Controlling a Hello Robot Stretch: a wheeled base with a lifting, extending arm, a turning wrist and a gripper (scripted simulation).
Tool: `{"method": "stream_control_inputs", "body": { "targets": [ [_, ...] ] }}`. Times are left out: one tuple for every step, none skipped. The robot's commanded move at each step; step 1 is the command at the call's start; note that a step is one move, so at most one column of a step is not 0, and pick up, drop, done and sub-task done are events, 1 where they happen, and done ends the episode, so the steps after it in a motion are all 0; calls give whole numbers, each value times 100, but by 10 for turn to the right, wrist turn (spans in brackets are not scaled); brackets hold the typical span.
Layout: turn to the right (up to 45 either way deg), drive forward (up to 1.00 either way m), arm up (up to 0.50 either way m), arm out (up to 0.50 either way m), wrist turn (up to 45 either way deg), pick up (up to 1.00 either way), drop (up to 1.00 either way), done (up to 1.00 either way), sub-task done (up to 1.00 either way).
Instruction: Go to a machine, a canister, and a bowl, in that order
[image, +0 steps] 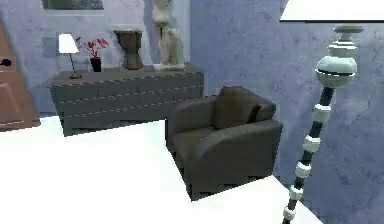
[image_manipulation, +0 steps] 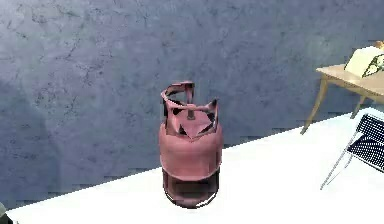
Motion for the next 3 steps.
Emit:
{"method": "stream_control_inputs", "body": {
  "targets": [
    [-390, 0, 0, 0, 0, 0, 0, 0, 0],
    [0, 100, 0, 0, 0, 0, 0, 0, 0],
    [-30, 0, 0, 0, 0, 0, 0, 0, 0]
  ]
}}
